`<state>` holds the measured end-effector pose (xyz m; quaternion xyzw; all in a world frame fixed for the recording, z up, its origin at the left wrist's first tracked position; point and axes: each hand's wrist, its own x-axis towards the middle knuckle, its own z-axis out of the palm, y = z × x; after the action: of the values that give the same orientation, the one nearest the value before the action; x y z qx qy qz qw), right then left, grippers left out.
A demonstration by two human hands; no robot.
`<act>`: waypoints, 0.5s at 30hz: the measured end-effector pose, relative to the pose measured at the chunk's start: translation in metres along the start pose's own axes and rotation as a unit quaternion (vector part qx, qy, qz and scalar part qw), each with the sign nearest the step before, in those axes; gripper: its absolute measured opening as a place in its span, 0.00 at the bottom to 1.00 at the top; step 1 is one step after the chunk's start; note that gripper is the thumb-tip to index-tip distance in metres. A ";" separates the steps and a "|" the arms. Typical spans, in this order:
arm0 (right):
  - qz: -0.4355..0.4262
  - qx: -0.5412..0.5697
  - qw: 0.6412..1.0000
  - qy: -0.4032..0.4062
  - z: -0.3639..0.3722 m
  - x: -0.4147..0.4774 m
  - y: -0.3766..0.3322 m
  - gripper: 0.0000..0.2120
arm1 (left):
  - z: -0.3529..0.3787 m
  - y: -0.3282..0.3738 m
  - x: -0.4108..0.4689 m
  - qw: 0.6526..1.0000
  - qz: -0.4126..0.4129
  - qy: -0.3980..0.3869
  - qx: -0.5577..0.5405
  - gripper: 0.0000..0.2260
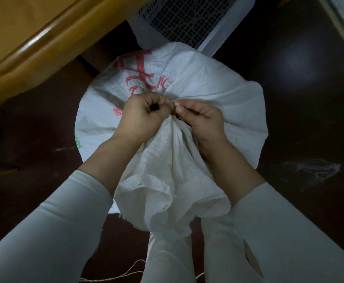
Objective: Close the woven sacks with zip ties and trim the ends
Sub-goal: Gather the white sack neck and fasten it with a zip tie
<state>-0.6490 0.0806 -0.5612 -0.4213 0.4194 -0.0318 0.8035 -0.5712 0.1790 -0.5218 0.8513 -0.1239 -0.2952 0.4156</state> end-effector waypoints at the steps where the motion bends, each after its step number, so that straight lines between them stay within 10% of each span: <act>1: -0.002 -0.005 1.000 -0.005 -0.001 0.000 0.000 0.07 | 0.000 0.000 0.000 1.000 -0.003 -0.004 -0.006 0.04; 15: -0.069 -0.150 0.986 -0.017 -0.003 0.000 -0.007 0.05 | -0.002 0.003 -0.002 0.999 -0.032 -0.002 -0.033 0.03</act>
<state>-0.6495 0.0739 -0.5569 -0.5653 0.3758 -0.0167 0.7341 -0.5716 0.1790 -0.5178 0.8401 -0.0879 -0.3143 0.4332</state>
